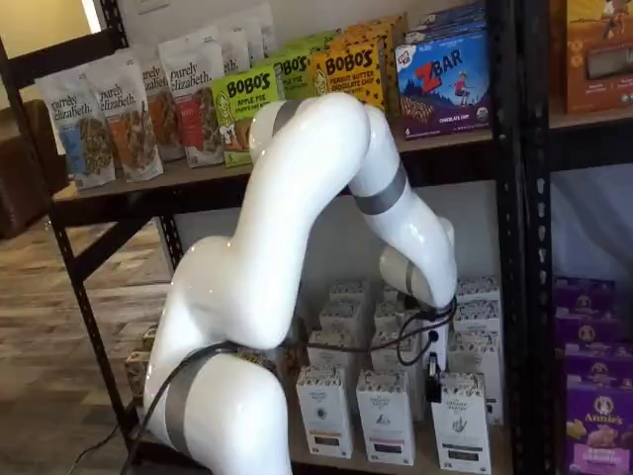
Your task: Pick up the white box with a green strip in the middle, on the bottom shelf, the sixth box from the left
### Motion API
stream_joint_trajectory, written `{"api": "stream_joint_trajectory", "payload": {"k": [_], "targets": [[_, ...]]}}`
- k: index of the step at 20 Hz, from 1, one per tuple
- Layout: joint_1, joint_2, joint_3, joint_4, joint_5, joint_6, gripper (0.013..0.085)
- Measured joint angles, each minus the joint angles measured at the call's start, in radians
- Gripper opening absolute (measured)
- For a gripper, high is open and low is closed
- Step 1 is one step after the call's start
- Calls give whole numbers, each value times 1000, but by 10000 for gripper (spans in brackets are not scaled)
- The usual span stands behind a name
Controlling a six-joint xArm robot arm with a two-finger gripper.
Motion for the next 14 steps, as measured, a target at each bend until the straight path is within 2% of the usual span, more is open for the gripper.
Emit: {"api": "stream_joint_trajectory", "payload": {"k": [2, 7, 11, 14], "targets": [[9, 11, -30, -28, 38, 35, 850], [28, 33, -68, -34, 50, 62, 850], [32, 56, -101, -86, 51, 111, 850], [28, 79, -134, -110, 62, 129, 850]]}}
